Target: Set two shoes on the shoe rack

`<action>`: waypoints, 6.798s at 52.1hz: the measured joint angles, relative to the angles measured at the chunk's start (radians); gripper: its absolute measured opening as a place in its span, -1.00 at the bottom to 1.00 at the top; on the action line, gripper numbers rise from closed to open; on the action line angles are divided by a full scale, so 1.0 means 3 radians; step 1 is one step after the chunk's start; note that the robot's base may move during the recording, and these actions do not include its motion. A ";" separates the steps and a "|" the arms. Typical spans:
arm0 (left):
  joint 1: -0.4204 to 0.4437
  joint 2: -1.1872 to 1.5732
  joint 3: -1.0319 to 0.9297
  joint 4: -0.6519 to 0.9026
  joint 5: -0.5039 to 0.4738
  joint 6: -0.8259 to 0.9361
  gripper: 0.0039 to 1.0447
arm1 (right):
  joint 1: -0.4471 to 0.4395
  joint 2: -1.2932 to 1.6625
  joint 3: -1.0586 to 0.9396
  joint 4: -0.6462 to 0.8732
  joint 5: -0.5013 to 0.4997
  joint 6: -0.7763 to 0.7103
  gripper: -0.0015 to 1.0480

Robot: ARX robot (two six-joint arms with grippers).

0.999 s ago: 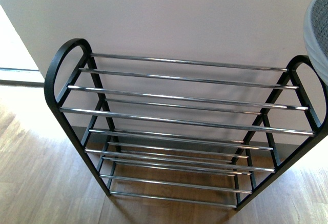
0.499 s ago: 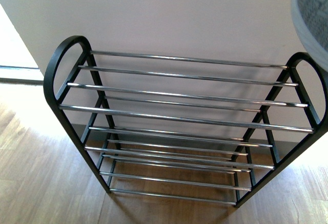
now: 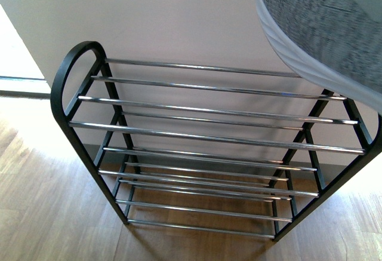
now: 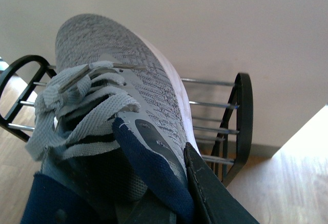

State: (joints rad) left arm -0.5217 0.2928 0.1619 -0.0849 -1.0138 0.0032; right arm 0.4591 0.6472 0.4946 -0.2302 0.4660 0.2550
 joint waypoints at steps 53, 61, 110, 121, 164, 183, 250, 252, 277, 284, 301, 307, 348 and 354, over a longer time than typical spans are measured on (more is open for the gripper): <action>0.0000 0.0000 0.0000 0.0000 0.0001 0.0000 -0.97 | -0.0470 0.2433 0.1082 0.0100 -0.0187 0.1948 -0.97; 0.0000 0.0000 0.0000 0.0000 0.0001 0.0000 -0.97 | -0.0566 0.2763 0.1319 0.0248 -0.0300 0.2007 -0.97; 0.0000 0.0000 0.0000 0.0000 0.0001 0.0001 -0.97 | -0.1419 0.3100 0.1039 0.0816 -0.0919 0.0918 -0.97; 0.0000 0.0000 0.0000 0.0000 0.0001 0.0000 -0.97 | -0.1308 0.2665 0.0735 0.0769 -0.0917 0.0983 -0.97; 0.0000 0.0000 0.0000 0.0000 0.0001 0.0000 -0.97 | -0.0965 0.2562 0.0543 0.1151 -0.0902 0.1349 -0.97; 0.0000 0.0000 0.0000 0.0000 0.0000 0.0000 -0.97 | -0.0989 0.2883 0.0561 0.1377 -0.0909 0.1377 -0.97; 0.0000 0.0000 0.0000 0.0000 0.0001 0.0000 -0.97 | -0.1157 0.2542 0.0764 0.1470 -0.0847 0.0530 0.82; 0.0000 0.0000 0.0000 0.0000 0.0000 0.0000 -0.97 | -0.1171 0.2445 0.0762 0.1437 -0.0837 0.0431 0.82; 0.0000 0.0000 0.0000 0.0000 0.0001 0.0000 -0.97 | -0.2141 -0.0108 -0.0108 0.0670 -0.1397 -0.1352 0.82; 0.0000 0.0000 0.0000 0.0000 0.0000 0.0000 -0.97 | -0.2490 -0.0773 -0.0254 0.0235 -0.1734 -0.1373 0.82; 0.0000 0.0000 0.0000 0.0000 0.0000 0.0000 -0.97 | -0.2523 -0.1434 -0.0773 0.0610 -0.2492 -0.0942 0.08; 0.0000 0.0000 0.0000 0.0000 0.0003 0.0000 -0.97 | -0.2327 -0.1539 -0.0942 0.0633 -0.2295 -0.0903 -0.26; 0.0000 0.0000 0.0000 0.0000 0.0001 0.0000 -0.97 | -0.1546 -0.1999 -0.1493 0.0738 -0.1554 -0.0875 -0.97; 0.0000 0.0000 0.0000 0.0000 0.0001 0.0000 -0.97 | -0.1545 -0.2117 -0.1560 0.0757 -0.1549 -0.0874 -0.97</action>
State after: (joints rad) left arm -0.5217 0.2928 0.1619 -0.0849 -1.0134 0.0032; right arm -0.0044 0.0120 0.0265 -0.0032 0.0013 -0.0071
